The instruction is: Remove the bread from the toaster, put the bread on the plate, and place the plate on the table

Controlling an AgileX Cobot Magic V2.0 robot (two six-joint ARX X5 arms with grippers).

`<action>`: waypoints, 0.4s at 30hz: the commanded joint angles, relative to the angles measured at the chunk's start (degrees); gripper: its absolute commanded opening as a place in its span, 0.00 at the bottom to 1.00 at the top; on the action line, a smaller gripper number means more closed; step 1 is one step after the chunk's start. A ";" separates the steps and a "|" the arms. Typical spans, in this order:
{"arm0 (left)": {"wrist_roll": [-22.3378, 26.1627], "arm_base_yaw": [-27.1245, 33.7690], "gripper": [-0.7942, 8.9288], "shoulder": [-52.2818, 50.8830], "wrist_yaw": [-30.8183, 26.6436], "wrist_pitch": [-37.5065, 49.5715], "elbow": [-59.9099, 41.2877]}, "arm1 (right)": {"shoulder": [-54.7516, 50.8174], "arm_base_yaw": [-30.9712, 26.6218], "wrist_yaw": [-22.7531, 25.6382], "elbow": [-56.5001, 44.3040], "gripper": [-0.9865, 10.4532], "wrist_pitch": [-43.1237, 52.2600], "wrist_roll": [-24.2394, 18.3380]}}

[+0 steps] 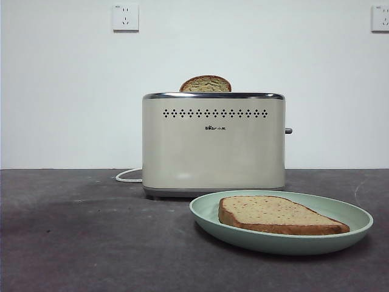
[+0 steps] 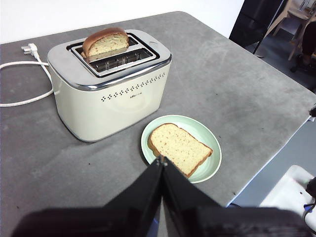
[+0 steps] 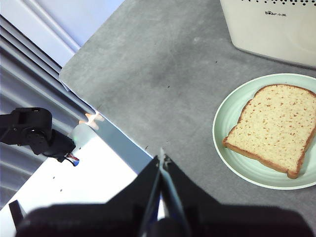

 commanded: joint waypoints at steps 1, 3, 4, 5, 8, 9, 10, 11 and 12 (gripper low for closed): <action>0.66 0.00 0.08 -0.15 -0.09 -0.09 0.07 | -0.04 0.13 0.17 -0.09 0.09 0.44 0.31; 0.68 0.00 0.08 -0.13 -0.09 0.04 0.07 | -0.02 0.13 0.17 -0.09 0.09 0.44 0.31; 0.68 0.00 0.08 -0.13 -0.09 0.02 0.07 | -0.04 0.13 0.17 -0.09 0.09 0.44 0.31; 0.68 0.00 0.08 -0.13 -0.09 -0.02 0.07 | -0.04 0.13 0.17 -0.09 0.09 0.44 0.31; 2.38 0.00 0.08 -0.13 -0.44 0.33 0.07 | -0.04 0.13 0.17 -0.09 0.09 0.44 0.31; 2.91 0.00 0.08 -0.13 -1.36 0.63 0.07 | -0.04 0.13 0.17 -0.09 0.09 0.44 0.31; 3.41 0.00 0.08 -0.13 -3.19 1.36 0.07 | -0.04 0.13 0.17 -0.09 0.09 0.44 0.31; 4.22 0.00 0.08 -0.13 -6.19 2.86 0.04 | -0.04 0.13 0.17 -0.09 0.09 0.44 0.31; 5.79 0.00 0.08 -0.13 -9.40 4.68 -0.02 | -0.04 0.13 0.17 -0.09 0.09 0.44 0.31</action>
